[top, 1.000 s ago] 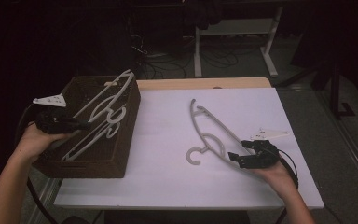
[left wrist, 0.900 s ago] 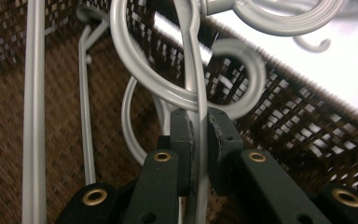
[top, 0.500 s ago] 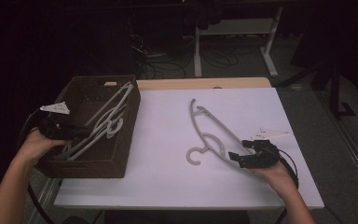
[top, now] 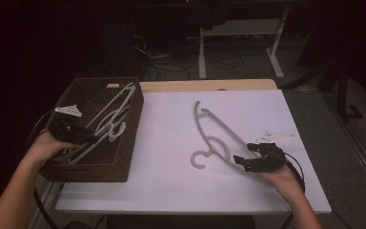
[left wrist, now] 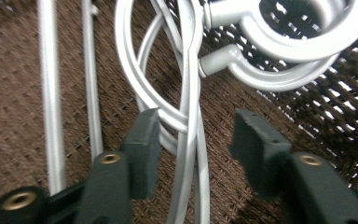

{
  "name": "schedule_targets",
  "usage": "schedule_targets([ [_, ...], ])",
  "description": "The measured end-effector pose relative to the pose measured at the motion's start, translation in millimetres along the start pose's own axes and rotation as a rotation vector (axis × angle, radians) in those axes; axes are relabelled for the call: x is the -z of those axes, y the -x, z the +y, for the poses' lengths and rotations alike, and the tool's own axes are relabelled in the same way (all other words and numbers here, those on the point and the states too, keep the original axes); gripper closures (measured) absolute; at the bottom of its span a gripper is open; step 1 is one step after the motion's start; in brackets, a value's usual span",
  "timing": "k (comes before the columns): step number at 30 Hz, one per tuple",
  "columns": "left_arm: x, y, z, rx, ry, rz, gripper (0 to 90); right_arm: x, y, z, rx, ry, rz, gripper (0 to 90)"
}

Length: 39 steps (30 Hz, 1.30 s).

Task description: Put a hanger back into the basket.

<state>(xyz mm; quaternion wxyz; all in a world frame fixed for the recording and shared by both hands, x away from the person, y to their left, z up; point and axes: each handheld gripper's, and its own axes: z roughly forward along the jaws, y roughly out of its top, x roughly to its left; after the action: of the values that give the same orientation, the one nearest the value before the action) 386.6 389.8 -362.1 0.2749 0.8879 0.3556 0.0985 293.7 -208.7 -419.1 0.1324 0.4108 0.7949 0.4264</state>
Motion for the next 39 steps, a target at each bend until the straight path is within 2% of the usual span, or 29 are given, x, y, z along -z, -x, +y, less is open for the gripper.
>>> schedule_targets([
  [1, 0.3, -1.4, 0.3, 0.009, 0.002, -0.004, 69.9, 0.1, 0.4, 0.0, 0.000, 0.002, -0.001, 25.2],
  [6, 1.6, -3.9, -1.5, 0.016, 0.012, -0.003, 80.3, 0.5, 1.3, -0.2, -0.003, 0.003, -0.001, 25.2],
  [9, 1.0, -4.6, -2.3, 0.016, 0.005, 0.022, 81.0, 0.8, 1.2, 0.1, -0.002, 0.005, -0.002, 25.2],
  [11, -1.8, -5.4, -3.2, 0.018, -0.020, 0.038, 81.7, 0.7, 0.9, 0.2, -0.001, 0.005, -0.001, 25.3],
  [14, -0.7, -9.2, -7.0, 0.049, -0.020, 0.017, 85.1, 1.0, 0.8, 0.3, -0.001, 0.006, -0.002, 25.3],
  [15, 1.0, -9.6, -7.7, 0.049, -0.015, 0.013, 85.3, 1.2, 0.9, 0.3, -0.002, 0.007, -0.002, 25.3],
  [16, 4.4, -9.8, -8.9, 0.048, -0.008, 0.017, 90.0, 1.2, 1.1, 0.3, -0.003, 0.007, -0.002, 25.3],
  [18, 8.6, -9.8, -11.4, 0.046, -0.016, -0.005, 90.0, 1.3, 1.6, 0.3, -0.005, 0.008, -0.003, 25.3],
  [20, 11.5, -7.7, -14.1, 0.037, -0.011, -0.002, 90.0, 1.1, 1.5, 0.4, -0.004, 0.009, -0.003, 25.4],
  [22, 14.9, -6.8, -15.2, 0.047, 0.018, 0.006, 80.6, 0.9, 1.1, 0.7, 0.000, 0.010, -0.003, 25.4],
  [26, 23.4, -5.4, -13.8, 0.066, 0.098, -0.007, 67.9, 0.3, -0.5, 1.9, 0.002, 0.010, -0.001, 25.4],
  [30, 28.7, -1.3, -8.4, 0.073, 0.162, -0.035, 57.2, 0.3, -0.8, 1.7, 0.005, 0.009, 0.000, 25.4],
  [34, 34.0, 8.2, -0.4, 0.074, 0.236, -0.060, 45.9, 1.4, -0.1, 1.6, 0.002, 0.014, -0.001, 25.4],
  [39, 38.1, 27.0, 16.8, 0.061, 0.311, -0.100, 34.1, 3.4, 0.2, 2.2, 0.002, 0.017, -0.001, 25.4],
])
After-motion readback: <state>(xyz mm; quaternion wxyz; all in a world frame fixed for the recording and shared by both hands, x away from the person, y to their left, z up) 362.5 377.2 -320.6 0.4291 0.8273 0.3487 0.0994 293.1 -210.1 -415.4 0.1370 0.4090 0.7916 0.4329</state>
